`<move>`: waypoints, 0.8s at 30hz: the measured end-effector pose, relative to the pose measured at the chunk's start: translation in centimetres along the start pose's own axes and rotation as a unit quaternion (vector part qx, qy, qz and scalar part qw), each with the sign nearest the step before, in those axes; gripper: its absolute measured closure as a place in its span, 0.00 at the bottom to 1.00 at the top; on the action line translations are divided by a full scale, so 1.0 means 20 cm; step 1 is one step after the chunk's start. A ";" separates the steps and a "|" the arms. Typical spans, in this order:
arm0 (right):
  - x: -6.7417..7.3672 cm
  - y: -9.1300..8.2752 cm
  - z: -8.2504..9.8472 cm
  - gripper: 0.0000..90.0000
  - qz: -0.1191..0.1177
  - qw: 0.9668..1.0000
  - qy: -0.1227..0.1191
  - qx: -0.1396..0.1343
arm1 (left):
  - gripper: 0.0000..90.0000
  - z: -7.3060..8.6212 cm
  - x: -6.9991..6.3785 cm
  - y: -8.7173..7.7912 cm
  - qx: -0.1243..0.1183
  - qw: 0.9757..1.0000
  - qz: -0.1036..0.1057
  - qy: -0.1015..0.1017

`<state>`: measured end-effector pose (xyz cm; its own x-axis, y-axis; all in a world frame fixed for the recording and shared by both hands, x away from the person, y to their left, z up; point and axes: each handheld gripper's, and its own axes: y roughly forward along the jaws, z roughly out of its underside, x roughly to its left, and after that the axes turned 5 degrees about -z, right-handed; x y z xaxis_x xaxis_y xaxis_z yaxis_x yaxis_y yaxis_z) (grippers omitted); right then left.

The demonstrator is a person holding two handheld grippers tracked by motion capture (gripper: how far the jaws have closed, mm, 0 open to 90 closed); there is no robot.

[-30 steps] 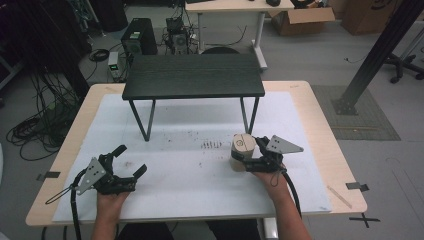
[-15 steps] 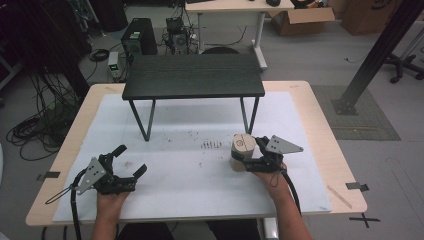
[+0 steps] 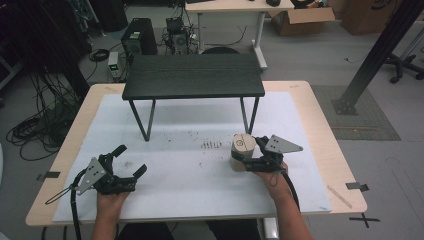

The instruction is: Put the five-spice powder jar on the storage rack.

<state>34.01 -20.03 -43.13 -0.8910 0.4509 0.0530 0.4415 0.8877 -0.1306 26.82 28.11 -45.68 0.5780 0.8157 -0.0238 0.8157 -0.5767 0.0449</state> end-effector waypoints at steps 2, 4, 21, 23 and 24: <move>0.00 0.00 0.00 0.27 0.002 1.000 -0.001 0.002 | 0.00 0.00 0.00 0.00 0.000 1.000 0.000 0.000; 0.01 0.00 -0.01 0.27 0.003 1.000 0.000 0.001 | 0.00 0.00 0.00 0.00 0.000 1.000 0.000 0.000; 0.04 -0.01 -0.23 0.27 0.001 1.000 -0.007 0.004 | 0.00 0.00 0.00 0.00 -0.001 1.000 0.000 0.001; 0.04 -0.01 -0.25 0.27 -0.001 1.000 -0.005 0.003 | 0.00 0.00 0.00 0.00 -0.001 1.000 0.000 0.001; 0.05 -0.01 -0.26 0.27 -0.001 1.000 -0.004 0.002 | 0.00 0.00 0.00 0.00 -0.001 1.000 0.000 0.001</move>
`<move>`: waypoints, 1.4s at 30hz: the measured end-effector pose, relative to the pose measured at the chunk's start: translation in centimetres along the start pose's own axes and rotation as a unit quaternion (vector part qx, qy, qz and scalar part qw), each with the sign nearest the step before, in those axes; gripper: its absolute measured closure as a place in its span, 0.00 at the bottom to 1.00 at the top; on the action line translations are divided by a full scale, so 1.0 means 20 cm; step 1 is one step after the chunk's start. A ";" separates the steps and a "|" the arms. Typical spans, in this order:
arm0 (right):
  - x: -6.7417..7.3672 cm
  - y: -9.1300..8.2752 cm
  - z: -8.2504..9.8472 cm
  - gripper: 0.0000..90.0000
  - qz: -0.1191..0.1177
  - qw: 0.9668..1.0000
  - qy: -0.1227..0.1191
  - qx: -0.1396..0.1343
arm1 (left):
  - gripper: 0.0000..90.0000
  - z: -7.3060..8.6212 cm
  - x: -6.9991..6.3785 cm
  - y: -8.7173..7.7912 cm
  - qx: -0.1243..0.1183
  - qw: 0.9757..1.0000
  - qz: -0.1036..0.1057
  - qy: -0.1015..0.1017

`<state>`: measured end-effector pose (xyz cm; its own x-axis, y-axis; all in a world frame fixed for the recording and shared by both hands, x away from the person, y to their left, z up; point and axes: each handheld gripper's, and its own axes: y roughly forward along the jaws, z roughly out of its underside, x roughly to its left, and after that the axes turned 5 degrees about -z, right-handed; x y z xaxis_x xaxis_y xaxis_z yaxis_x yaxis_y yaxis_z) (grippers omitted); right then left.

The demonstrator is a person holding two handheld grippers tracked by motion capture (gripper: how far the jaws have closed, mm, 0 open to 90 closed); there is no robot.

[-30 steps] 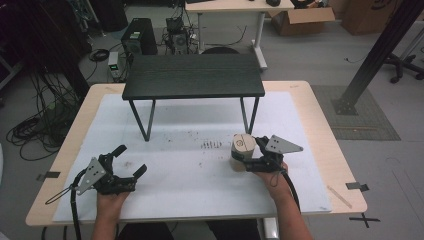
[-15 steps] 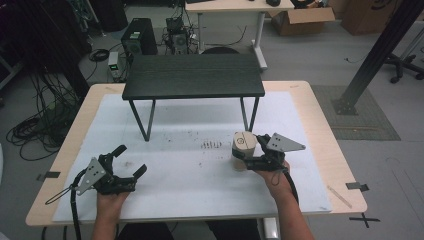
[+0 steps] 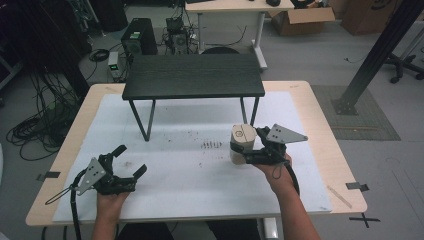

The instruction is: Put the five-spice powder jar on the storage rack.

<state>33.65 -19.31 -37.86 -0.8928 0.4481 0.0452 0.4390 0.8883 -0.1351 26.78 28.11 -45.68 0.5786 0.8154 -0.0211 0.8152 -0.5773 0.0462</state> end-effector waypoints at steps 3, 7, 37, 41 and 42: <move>0.00 0.00 -0.05 0.27 -0.001 1.000 0.004 -0.002 | 0.00 0.00 0.00 0.00 0.000 1.000 0.000 0.000; 0.00 0.00 -0.09 0.27 -0.003 1.000 0.005 -0.003 | 0.00 0.00 0.00 0.00 0.000 1.000 0.000 0.000; 0.04 0.03 -0.47 0.27 -0.023 1.000 -0.020 -0.004 | 0.00 0.00 0.00 0.00 0.001 1.000 0.000 0.000; 0.04 0.04 -0.53 0.27 -0.023 0.999 -0.023 -0.006 | 0.00 0.00 0.00 0.00 0.001 1.000 0.000 0.000; 0.04 0.04 -0.53 0.27 -0.023 0.999 -0.023 -0.006 | 0.00 0.00 0.00 0.00 0.001 1.000 0.000 0.000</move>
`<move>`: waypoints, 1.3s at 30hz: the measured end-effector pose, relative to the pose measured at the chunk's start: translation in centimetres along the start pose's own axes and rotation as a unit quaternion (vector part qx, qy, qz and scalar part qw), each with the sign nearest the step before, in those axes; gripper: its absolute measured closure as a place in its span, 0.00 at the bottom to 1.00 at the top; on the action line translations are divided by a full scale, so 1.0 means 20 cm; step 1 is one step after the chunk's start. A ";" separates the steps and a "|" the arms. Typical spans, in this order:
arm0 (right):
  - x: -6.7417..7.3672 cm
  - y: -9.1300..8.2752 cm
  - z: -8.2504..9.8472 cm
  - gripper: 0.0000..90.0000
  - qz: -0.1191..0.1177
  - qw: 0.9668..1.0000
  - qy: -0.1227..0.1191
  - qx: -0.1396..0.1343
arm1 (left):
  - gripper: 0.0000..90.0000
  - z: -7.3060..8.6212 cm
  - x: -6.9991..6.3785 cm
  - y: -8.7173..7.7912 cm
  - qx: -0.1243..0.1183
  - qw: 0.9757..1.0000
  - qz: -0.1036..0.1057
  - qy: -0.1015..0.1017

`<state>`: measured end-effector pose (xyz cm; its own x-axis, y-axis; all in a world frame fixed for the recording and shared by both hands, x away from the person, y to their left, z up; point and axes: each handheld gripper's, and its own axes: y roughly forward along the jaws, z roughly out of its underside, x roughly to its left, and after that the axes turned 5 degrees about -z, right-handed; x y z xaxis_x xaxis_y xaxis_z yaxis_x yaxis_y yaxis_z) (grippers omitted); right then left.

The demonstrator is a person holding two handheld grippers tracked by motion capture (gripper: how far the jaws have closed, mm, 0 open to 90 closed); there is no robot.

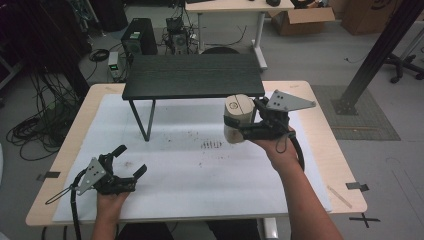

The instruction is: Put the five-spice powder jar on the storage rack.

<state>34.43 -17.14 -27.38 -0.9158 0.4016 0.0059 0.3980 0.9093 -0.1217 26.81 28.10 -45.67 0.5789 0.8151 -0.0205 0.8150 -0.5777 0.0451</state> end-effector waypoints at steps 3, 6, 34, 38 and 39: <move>0.00 0.00 -0.03 0.27 0.000 1.000 0.000 0.000 | 0.00 0.00 0.00 0.00 0.000 1.000 0.000 0.000; -0.01 0.01 -0.06 0.27 -0.001 1.000 0.001 -0.001 | 0.00 0.00 0.00 0.00 0.000 1.000 0.000 0.000; -0.10 0.09 -0.26 0.27 0.007 1.000 0.013 -0.006 | 0.00 0.00 0.00 0.00 -0.001 1.000 0.001 -0.001; -0.11 0.12 -0.30 0.27 0.010 1.000 0.013 -0.011 | 0.00 0.00 0.00 0.00 -0.001 1.000 0.001 -0.001; -0.11 0.12 -0.31 0.27 0.011 1.000 0.013 -0.011 | 0.00 0.00 0.00 0.00 -0.001 1.000 0.001 -0.001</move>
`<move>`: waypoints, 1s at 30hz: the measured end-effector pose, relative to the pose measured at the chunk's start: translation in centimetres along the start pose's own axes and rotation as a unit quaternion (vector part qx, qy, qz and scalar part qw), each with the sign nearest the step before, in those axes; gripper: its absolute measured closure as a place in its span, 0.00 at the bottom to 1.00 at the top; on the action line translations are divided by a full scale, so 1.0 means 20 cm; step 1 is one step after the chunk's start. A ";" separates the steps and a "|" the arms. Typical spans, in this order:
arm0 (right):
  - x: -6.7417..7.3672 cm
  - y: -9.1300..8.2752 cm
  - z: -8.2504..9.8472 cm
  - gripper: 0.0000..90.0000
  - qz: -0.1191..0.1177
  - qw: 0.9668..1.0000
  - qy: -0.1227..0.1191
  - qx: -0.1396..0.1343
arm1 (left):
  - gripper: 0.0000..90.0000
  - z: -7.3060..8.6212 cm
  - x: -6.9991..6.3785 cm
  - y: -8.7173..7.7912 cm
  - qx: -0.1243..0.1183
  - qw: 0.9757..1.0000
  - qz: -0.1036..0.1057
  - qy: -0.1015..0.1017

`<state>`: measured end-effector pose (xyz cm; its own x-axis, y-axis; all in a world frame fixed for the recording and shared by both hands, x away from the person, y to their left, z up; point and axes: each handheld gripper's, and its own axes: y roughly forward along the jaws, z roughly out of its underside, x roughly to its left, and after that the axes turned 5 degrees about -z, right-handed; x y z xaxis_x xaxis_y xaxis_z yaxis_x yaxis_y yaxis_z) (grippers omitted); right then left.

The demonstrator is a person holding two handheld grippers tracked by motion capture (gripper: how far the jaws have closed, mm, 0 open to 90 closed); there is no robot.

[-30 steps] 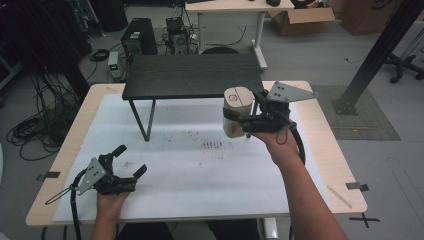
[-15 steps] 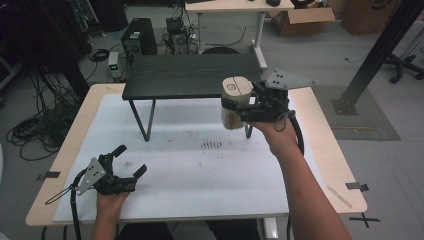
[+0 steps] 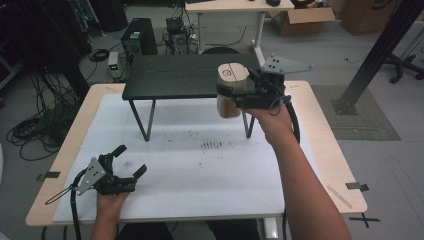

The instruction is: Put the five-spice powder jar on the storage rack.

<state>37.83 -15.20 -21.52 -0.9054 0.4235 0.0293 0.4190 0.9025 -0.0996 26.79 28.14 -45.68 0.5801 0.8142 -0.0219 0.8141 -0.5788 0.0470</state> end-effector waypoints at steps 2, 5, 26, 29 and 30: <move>-0.01 0.01 -0.01 0.27 0.002 1.000 0.000 0.000 | 0.00 0.00 0.00 0.00 0.000 1.000 0.000 0.000; -0.02 0.02 -0.03 0.27 0.004 1.000 0.002 -0.003 | 0.00 0.00 0.00 0.00 0.000 1.000 0.000 0.000; -0.10 0.09 -0.08 0.27 0.022 1.000 0.011 -0.007 | 0.00 0.00 0.00 0.00 -0.001 1.000 0.000 0.000; -0.12 0.10 -0.07 0.27 0.026 1.000 0.012 -0.004 | 0.00 0.00 0.00 0.00 0.000 1.000 0.000 0.000; -0.13 0.11 -0.07 0.27 0.027 1.000 0.014 -0.003 | 0.00 0.00 0.00 0.00 0.000 1.000 0.000 0.000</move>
<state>41.11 -14.26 -20.36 -0.8788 0.4744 0.0512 0.4686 0.8783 -0.0951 26.77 28.13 -45.68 0.5800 0.8143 -0.0227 0.8142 -0.5786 0.0479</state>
